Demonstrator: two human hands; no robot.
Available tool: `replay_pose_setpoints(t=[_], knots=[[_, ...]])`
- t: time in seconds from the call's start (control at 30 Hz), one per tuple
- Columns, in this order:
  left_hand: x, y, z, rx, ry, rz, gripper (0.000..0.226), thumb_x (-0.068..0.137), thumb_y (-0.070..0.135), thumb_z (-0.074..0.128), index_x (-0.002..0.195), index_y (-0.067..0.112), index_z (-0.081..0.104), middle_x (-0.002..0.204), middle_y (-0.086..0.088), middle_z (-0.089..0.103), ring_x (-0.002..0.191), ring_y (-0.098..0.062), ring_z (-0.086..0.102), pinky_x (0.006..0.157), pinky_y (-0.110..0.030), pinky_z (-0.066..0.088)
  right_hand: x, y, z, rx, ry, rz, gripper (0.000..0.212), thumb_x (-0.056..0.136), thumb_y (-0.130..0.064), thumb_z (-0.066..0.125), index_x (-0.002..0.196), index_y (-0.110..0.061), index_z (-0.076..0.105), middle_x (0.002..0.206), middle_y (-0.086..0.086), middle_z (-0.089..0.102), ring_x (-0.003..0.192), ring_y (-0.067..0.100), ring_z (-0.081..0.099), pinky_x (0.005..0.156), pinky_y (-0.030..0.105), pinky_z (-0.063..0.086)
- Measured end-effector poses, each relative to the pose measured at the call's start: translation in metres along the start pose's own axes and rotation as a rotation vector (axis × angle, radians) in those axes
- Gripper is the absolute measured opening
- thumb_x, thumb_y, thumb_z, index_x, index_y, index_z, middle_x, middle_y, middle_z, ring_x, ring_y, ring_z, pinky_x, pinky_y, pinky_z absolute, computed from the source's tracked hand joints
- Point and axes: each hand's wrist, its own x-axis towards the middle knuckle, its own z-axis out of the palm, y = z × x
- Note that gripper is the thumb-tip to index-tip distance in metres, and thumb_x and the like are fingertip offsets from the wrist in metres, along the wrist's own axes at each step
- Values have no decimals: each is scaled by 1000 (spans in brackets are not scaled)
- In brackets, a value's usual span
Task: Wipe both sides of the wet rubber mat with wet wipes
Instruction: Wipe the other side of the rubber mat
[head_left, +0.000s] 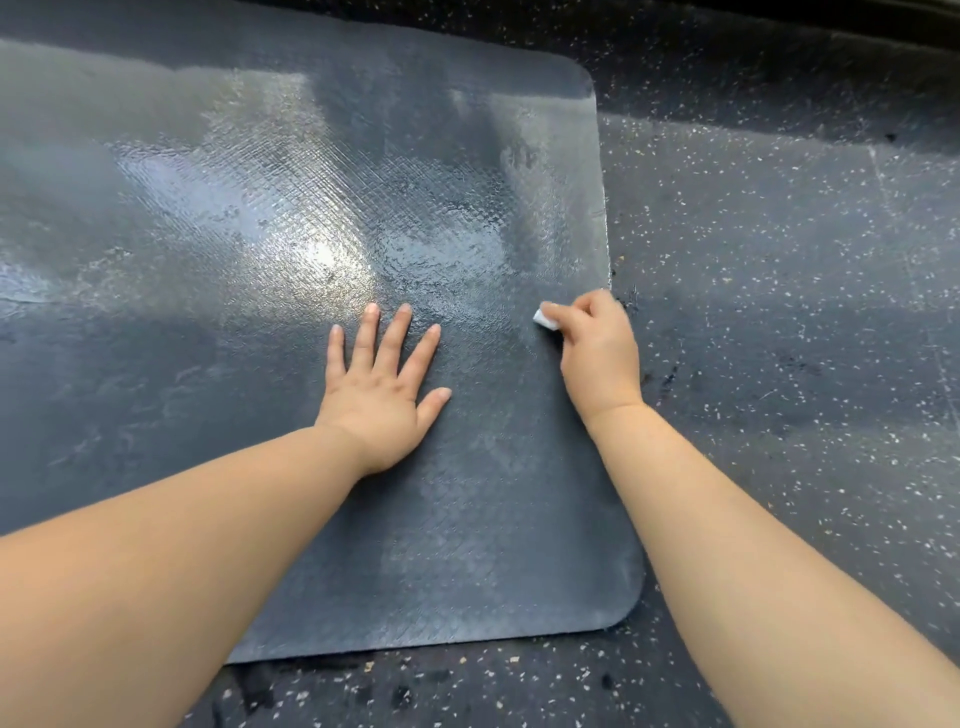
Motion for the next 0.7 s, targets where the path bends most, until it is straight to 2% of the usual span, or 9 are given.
replay_pose_setpoints(t=[0.07, 0.17, 0.27, 0.33, 0.4, 0.47, 0.53, 0.6, 0.7], knots=[[0, 0, 0, -3, 5, 2, 71, 84, 64, -1, 147, 35, -16, 156, 2, -22, 141, -27, -24, 109, -50, -19, -34, -4, -6, -57, -60, -79, 16, 88, -24, 58, 76, -15, 52, 77, -6, 41, 67, 3, 38, 64, 25, 26], [1, 1, 1, -5, 13, 5, 73, 81, 64, -4, 147, 35, -16, 156, 2, -22, 141, -27, -24, 109, -50, -20, -102, -7, -17, 13, -168, -172, 11, 87, -12, 55, 82, -20, 59, 78, -4, 43, 75, 14, 39, 66, 24, 35], [0, 1, 1, -13, 12, 11, 74, 80, 64, -6, 146, 35, -18, 156, 2, -23, 140, -27, -26, 108, -50, -22, -135, -11, -32, -24, -194, -287, 23, 83, -6, 45, 88, -11, 67, 74, 3, 46, 67, 21, 42, 55, 28, 44], [1, 0, 2, -16, 8, 12, 74, 79, 64, -7, 145, 35, -20, 155, 2, -24, 140, -27, -27, 106, -49, -24, -113, -5, -33, -6, -188, -323, 20, 80, -1, 53, 86, -8, 71, 72, 7, 49, 64, 23, 43, 58, 29, 42], [2, -1, 2, -20, -4, 16, 74, 78, 64, -7, 145, 35, -20, 155, 3, -25, 140, -27, -28, 106, -49, -25, -63, 0, -28, -27, -145, -250, 21, 84, -4, 55, 92, -12, 72, 79, 9, 51, 72, 23, 44, 68, 30, 40], [2, -1, 0, -26, -20, 18, 75, 78, 65, -7, 145, 35, -20, 155, 3, -25, 140, -27, -28, 105, -49, -25, -5, 7, -19, -76, -92, -157, 29, 90, -11, 46, 109, -18, 68, 96, 13, 53, 88, 26, 47, 78, 32, 38], [3, -1, -1, -27, -23, 19, 75, 78, 65, -6, 146, 35, -20, 155, 3, -25, 140, -27, -28, 106, -49, -24, 37, 8, -10, -67, -40, -47, 28, 93, -13, 49, 114, -19, 66, 107, 15, 53, 100, 30, 48, 84, 30, 36], [3, 0, -1, -25, -18, 21, 75, 78, 65, -6, 146, 35, -19, 155, 3, -25, 140, -27, -28, 106, -49, -24, 49, 3, -1, -45, 9, 37, 23, 92, -15, 54, 111, -15, 68, 106, 14, 54, 102, 31, 50, 86, 28, 36], [1, 0, 0, -22, 3, 16, 75, 79, 65, -6, 146, 35, -18, 155, 2, -24, 140, -27, -27, 107, -49, -23, 15, -9, 8, -31, -15, -4, 22, 91, -12, 54, 109, -7, 67, 98, 11, 55, 94, 28, 50, 85, 32, 38]])
